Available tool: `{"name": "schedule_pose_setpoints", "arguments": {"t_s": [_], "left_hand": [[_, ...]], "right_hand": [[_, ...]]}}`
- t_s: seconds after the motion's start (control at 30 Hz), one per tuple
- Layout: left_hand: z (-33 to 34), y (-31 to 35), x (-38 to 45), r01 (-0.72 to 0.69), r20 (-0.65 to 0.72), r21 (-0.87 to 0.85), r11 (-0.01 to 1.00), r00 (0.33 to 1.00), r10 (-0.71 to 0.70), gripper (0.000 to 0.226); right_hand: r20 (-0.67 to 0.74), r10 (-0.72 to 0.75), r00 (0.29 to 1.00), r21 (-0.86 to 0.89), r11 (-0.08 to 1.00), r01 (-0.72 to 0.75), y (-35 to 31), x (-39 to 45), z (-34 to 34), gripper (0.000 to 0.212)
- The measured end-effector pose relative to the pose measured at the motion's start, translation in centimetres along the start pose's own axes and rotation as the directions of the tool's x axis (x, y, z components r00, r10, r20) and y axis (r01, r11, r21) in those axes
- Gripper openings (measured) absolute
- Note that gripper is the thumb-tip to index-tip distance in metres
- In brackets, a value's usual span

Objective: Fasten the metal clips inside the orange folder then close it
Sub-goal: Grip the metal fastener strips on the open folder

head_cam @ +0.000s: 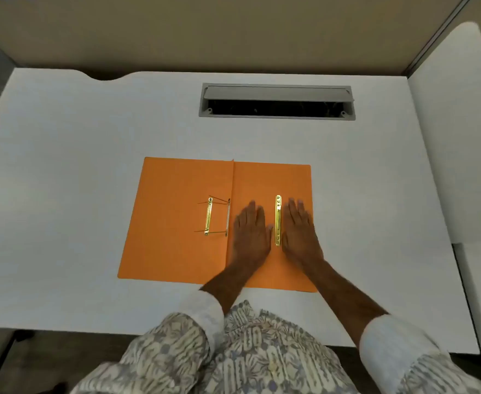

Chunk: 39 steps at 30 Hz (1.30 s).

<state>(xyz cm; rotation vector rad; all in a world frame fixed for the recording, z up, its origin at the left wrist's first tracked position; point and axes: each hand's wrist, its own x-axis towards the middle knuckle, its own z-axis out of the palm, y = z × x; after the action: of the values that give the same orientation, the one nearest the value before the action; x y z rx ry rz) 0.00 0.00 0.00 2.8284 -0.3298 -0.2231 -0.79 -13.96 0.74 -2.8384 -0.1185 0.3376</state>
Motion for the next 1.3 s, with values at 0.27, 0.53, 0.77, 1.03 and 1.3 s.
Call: {"name": "schedule_pose_setpoints", "arguments": {"t_s": [0.27,0.53,0.77,1.03,1.3], "left_hand": [[-0.9,1.3,0.4,0.216,0.017,-0.372,0.903,0.974,-0.226,0.035],[-2.2,3.5,2.2,0.618,0.398,-0.696,0.365,0.756,-0.520,0.034],[-2.3,3.2,3.2,0.690,0.500,-0.708,0.150,0.640,-0.584,0.019],[-2.1,3.8,3.3,0.671,0.500,-0.715,0.195,0.686,-0.529,0.006],[-3.1,2.4,3.2,0.634,0.485,-0.695,0.338,0.761,-0.431,0.011]], "right_hand": [[-0.133,0.240,0.962,0.570,0.812,-0.124,-1.5,-1.0,-0.1,0.043],[-0.033,0.399,0.916,0.731,0.635,-0.250,-2.1,-1.0,0.3,0.044],[-0.003,0.429,0.903,0.779,0.568,-0.267,-1.9,-1.0,0.2,0.045],[0.040,0.478,0.878,0.858,0.434,-0.276,-1.4,-0.9,0.6,0.042],[0.082,0.507,0.858,0.861,0.397,-0.317,-0.8,-0.2,0.5,0.034]]}}
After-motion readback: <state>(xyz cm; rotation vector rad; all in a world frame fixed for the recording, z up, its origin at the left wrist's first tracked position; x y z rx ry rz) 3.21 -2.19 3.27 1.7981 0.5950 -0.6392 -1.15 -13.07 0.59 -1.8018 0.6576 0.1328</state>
